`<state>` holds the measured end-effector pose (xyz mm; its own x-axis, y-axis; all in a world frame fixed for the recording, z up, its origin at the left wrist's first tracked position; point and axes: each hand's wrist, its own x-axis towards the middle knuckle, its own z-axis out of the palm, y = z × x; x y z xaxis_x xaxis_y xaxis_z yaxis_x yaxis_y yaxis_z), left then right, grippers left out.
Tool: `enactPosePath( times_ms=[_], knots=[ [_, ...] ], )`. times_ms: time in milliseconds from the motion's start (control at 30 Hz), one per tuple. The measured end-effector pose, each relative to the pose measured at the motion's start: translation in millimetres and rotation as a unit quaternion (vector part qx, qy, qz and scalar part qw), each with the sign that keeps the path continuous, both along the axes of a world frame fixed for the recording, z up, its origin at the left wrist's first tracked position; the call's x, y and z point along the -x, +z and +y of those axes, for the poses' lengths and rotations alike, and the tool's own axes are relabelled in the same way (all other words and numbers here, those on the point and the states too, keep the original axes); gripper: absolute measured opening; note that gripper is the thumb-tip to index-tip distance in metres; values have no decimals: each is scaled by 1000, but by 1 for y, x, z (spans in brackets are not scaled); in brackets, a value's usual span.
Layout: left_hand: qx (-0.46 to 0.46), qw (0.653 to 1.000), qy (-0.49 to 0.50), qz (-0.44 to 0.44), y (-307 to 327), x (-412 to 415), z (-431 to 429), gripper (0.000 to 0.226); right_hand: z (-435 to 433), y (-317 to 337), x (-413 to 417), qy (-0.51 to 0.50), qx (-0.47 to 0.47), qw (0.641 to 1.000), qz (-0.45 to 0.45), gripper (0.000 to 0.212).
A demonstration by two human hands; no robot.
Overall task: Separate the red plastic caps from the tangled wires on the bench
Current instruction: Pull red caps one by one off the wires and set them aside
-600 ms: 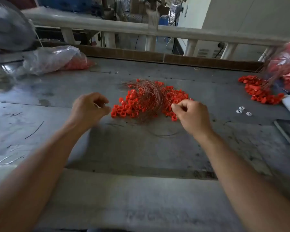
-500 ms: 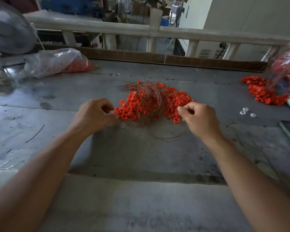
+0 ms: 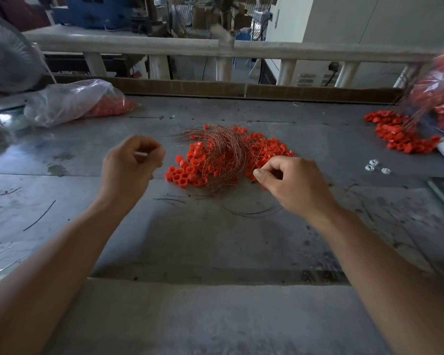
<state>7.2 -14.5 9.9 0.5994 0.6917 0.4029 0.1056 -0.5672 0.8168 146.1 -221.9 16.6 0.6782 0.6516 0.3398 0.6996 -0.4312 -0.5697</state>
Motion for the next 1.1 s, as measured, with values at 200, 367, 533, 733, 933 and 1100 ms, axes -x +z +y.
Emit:
enactPosePath(
  times_ms=[200,367,533,733,933,1100],
  knots=[
    [17,990,-124,-67,8,9,-25,19,16,-6,24,111,75,991,-7,20],
    [7,987,-156,-39,2,14,-33,27,23,-13,37,132,132,981,-50,19],
    [14,983,-183,-20,1,17,-38,23,26,-18,44,129,140,980,-59,13],
    [-69,968,-243,-7,1,17,-44,25,13,-4,35,92,-49,994,-16,5],
    [-73,955,-287,7,-1,18,-52,21,15,-2,44,145,-91,978,-116,11],
    [-56,958,-281,10,-1,18,-52,28,17,-2,48,165,-109,965,-170,9]
  ],
)
